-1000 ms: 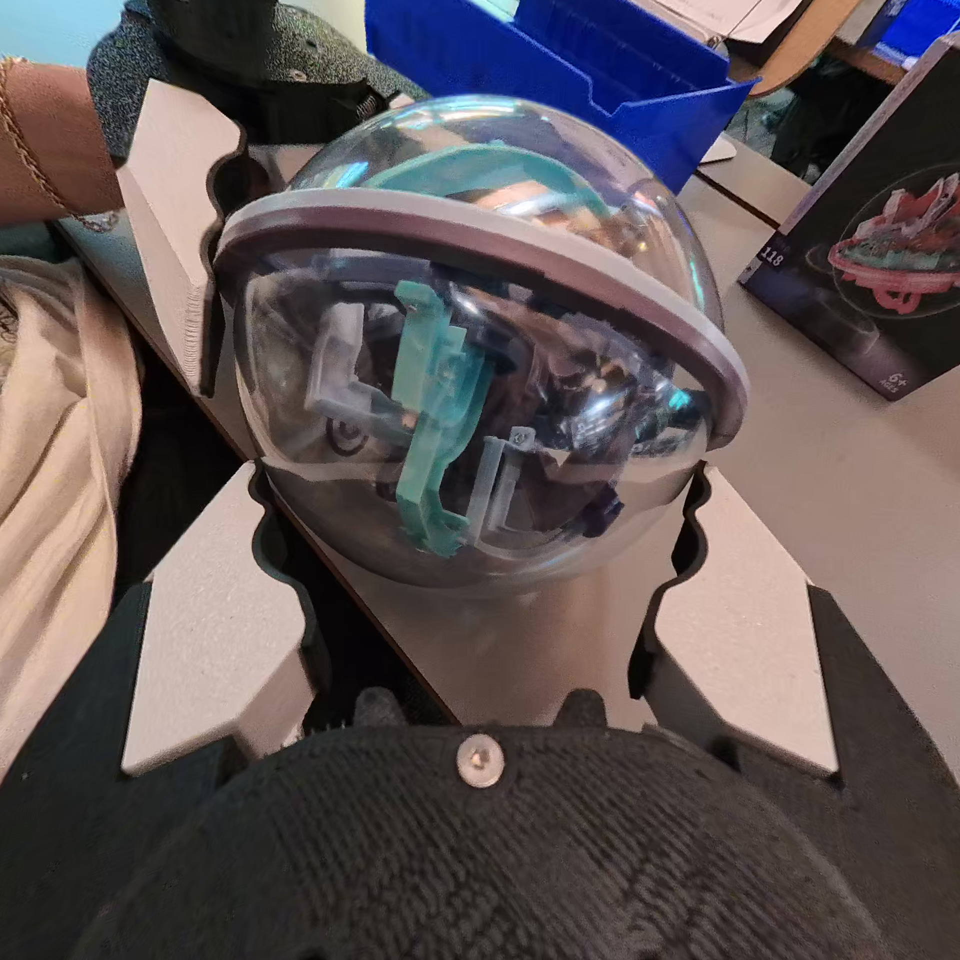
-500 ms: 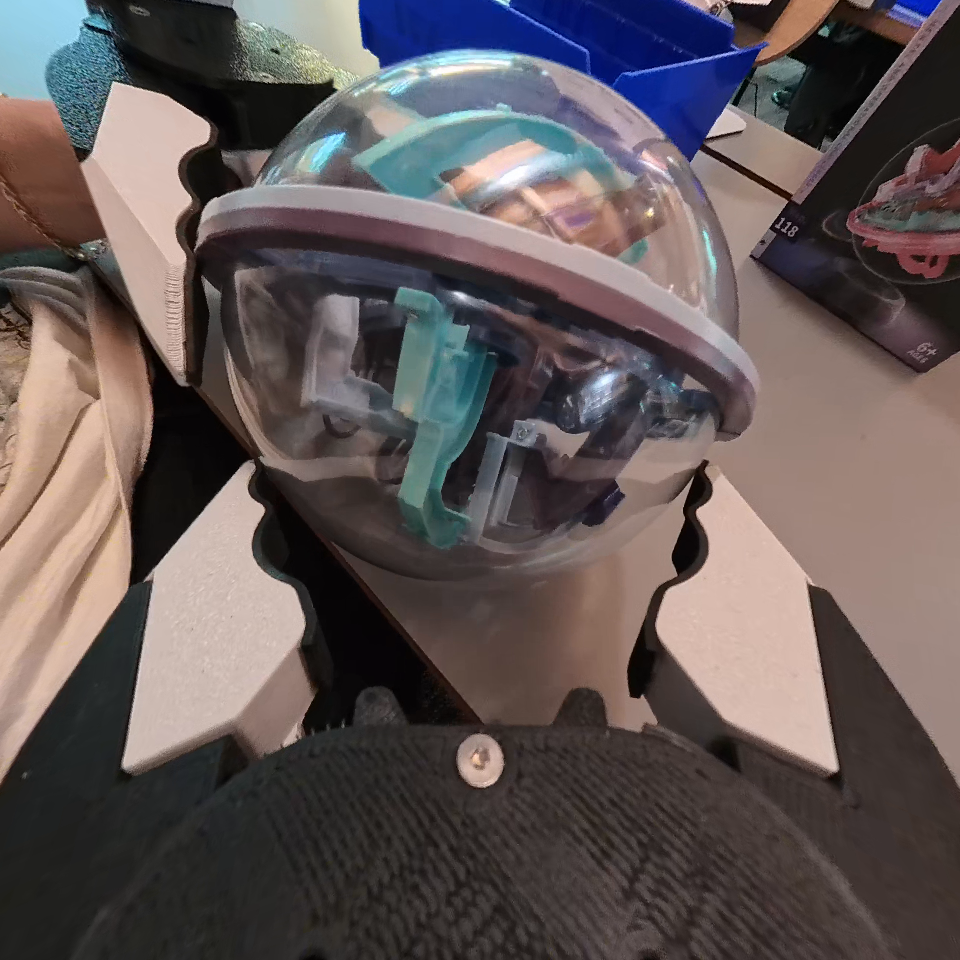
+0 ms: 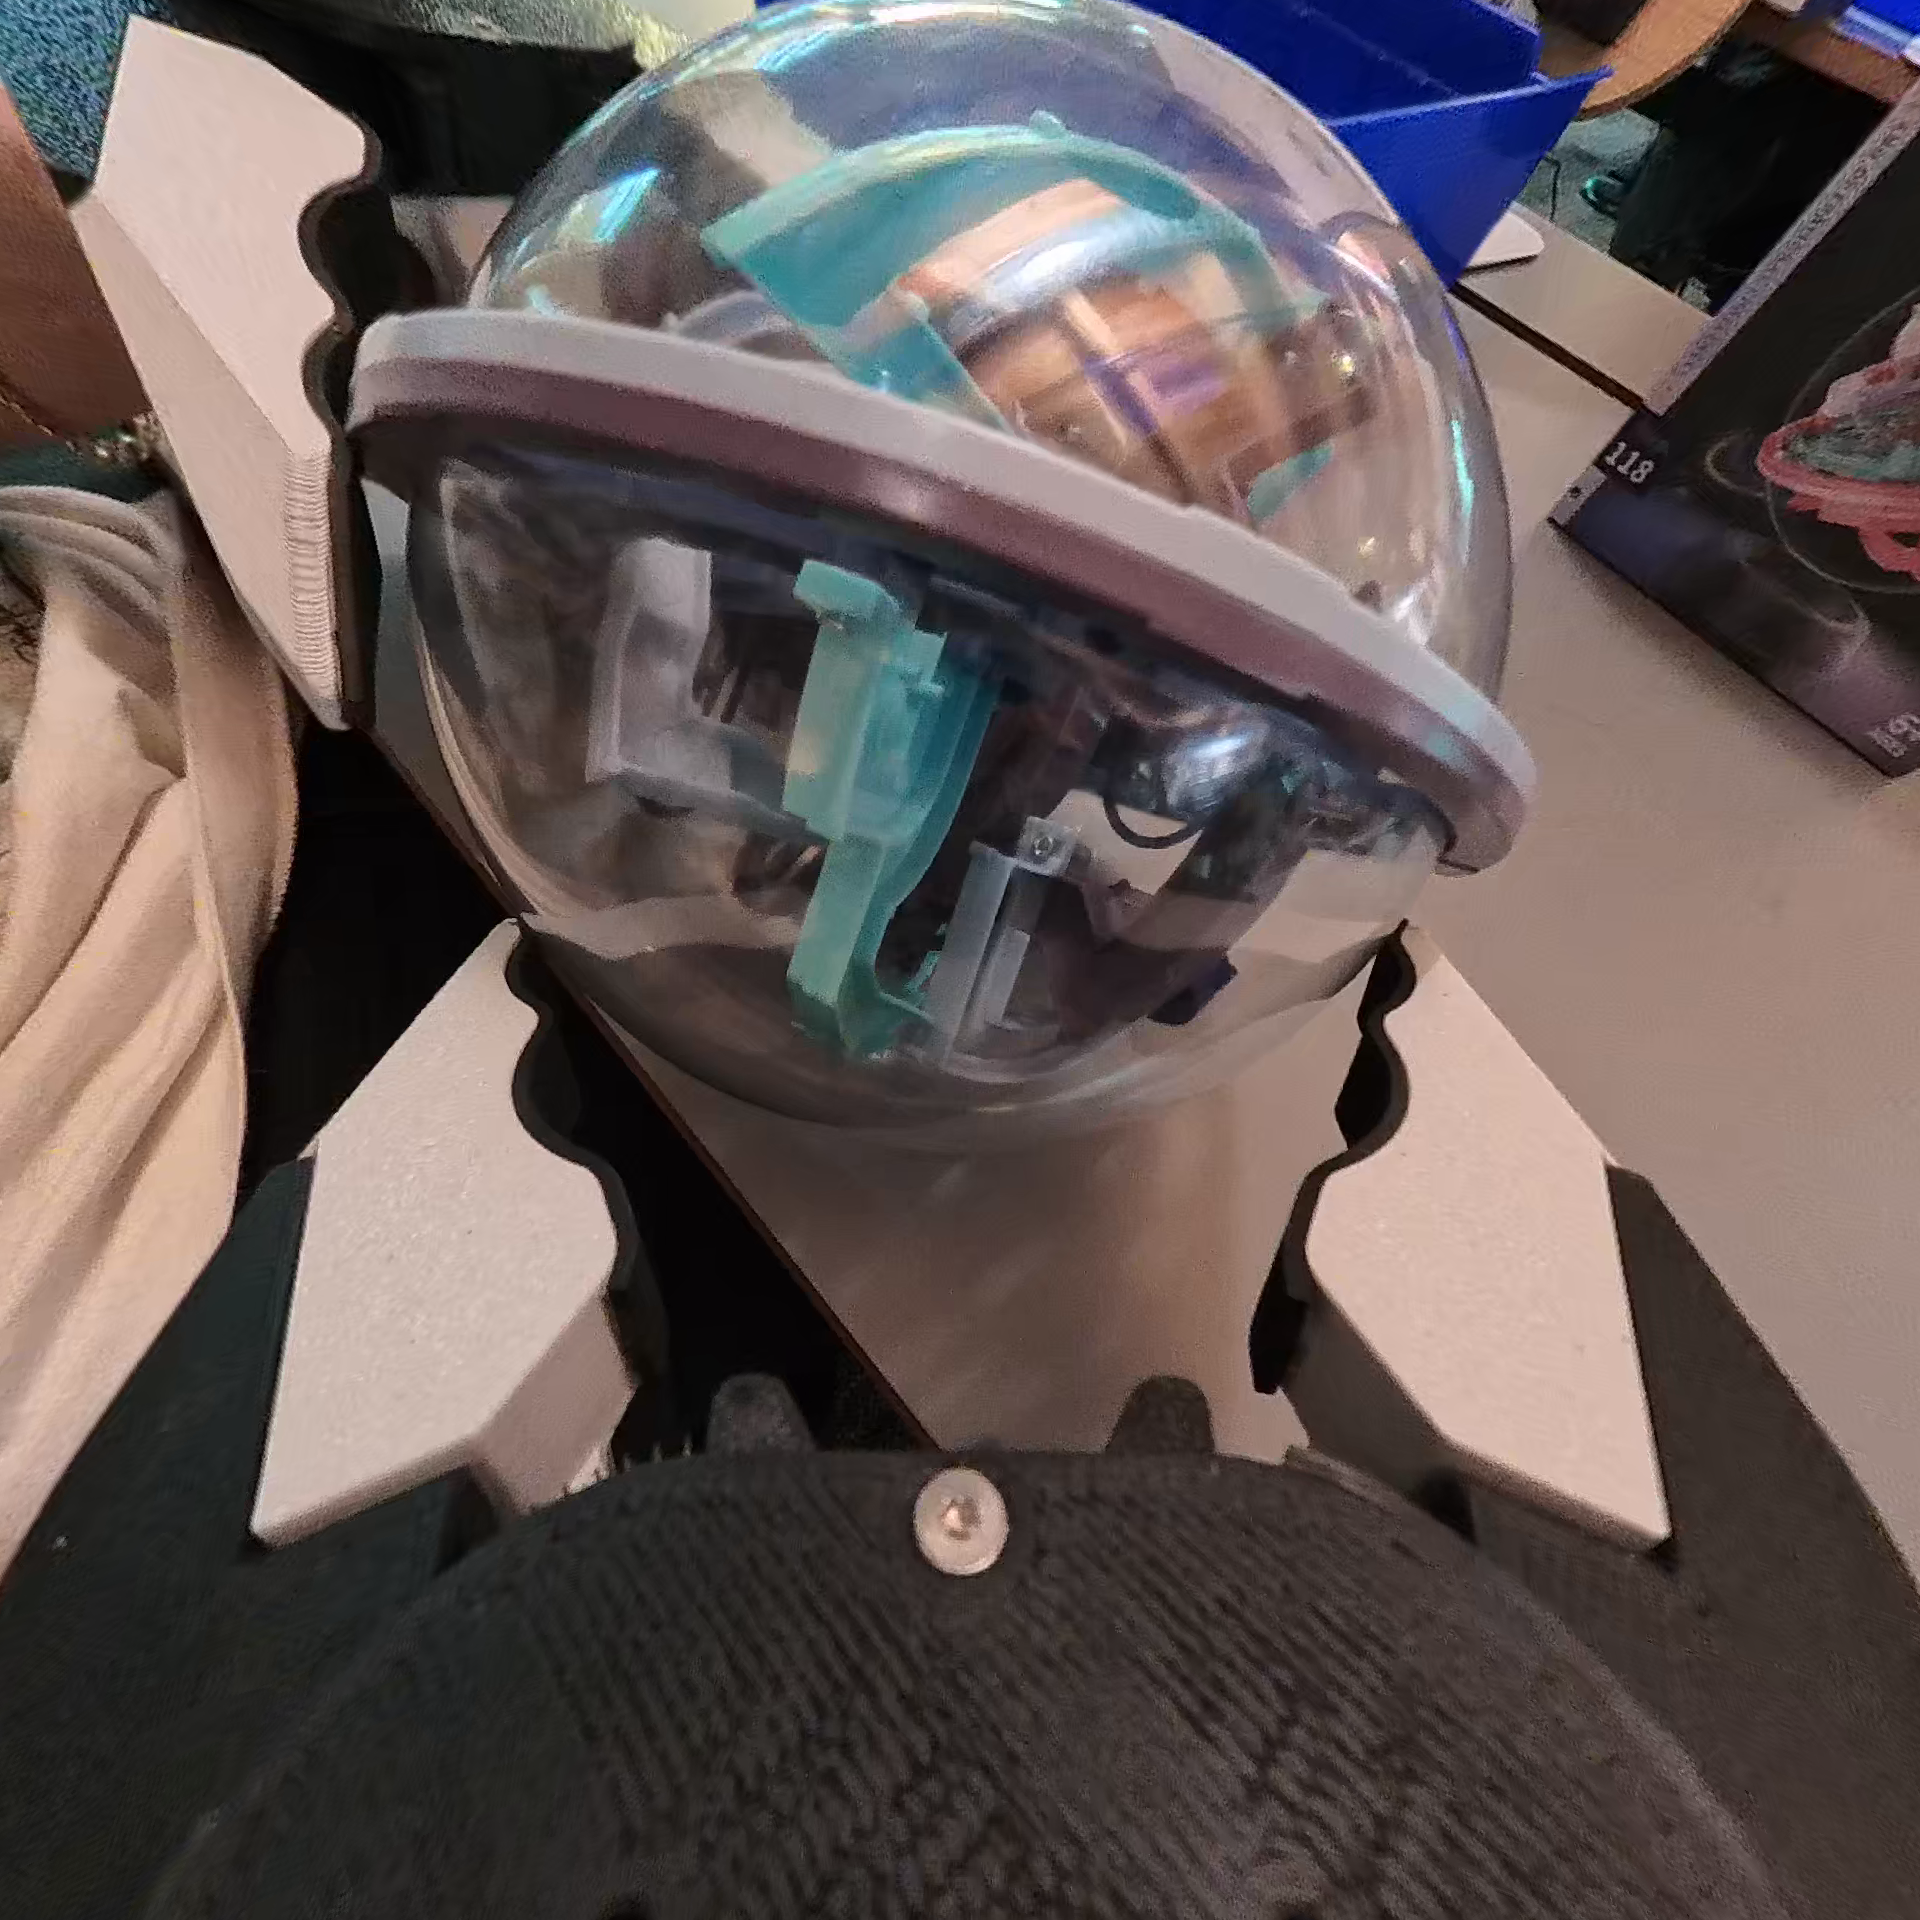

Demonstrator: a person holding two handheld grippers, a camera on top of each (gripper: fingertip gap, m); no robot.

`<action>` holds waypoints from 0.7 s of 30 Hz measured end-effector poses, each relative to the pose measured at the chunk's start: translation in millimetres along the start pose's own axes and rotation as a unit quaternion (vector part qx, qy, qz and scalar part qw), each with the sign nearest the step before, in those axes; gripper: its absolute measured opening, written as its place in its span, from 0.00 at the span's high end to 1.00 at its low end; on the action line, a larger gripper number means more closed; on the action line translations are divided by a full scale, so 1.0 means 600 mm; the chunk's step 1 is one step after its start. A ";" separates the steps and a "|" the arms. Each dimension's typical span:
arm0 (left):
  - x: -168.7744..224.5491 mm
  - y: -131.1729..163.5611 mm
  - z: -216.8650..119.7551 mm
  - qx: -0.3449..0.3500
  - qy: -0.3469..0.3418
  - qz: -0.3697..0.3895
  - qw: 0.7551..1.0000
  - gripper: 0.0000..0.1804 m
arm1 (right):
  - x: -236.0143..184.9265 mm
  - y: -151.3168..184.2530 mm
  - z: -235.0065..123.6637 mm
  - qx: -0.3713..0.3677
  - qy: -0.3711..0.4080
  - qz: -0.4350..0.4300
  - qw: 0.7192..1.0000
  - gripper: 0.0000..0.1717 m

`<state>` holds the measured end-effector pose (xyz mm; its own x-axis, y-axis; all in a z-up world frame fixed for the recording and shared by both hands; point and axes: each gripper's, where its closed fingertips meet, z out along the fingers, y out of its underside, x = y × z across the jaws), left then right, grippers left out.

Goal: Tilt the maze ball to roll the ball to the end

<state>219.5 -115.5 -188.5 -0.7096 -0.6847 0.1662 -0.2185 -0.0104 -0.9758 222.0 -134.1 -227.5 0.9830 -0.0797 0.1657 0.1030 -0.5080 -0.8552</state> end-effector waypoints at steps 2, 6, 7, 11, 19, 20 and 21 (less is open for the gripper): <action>-0.001 0.001 -0.008 -0.008 -0.008 0.013 1.000 0.13 | -0.005 0.000 0.006 -0.006 -0.005 -0.005 1.000 0.15; -0.003 -0.008 -0.023 -0.009 -0.023 0.034 0.999 0.13 | -0.015 0.010 0.020 -0.031 -0.020 -0.007 0.999 0.18; -0.002 -0.014 -0.026 -0.002 -0.023 0.035 0.999 0.13 | -0.018 0.017 0.024 -0.047 -0.026 -0.010 0.999 0.21; -0.003 -0.025 -0.035 0.000 -0.023 0.035 0.999 0.13 | -0.020 0.036 0.038 -0.101 -0.016 -0.040 0.994 0.27; 0.000 -0.023 -0.036 -0.006 -0.021 0.047 0.999 0.13 | -0.012 0.036 0.036 -0.130 0.000 -0.067 0.989 0.27; 0.000 -0.023 -0.035 -0.005 -0.023 0.046 0.999 0.13 | -0.008 0.035 0.037 -0.136 0.012 -0.077 0.988 0.25; -0.002 -0.022 -0.035 -0.008 -0.026 0.046 0.999 0.13 | -0.007 0.036 0.038 -0.146 0.019 -0.082 0.986 0.25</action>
<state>209.3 -99.6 -172.9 -0.6915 -0.7193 0.0670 -0.1640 0.0660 -0.9843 223.8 -125.3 -257.9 0.9498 -0.0062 0.3127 0.2055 -0.7413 -0.6390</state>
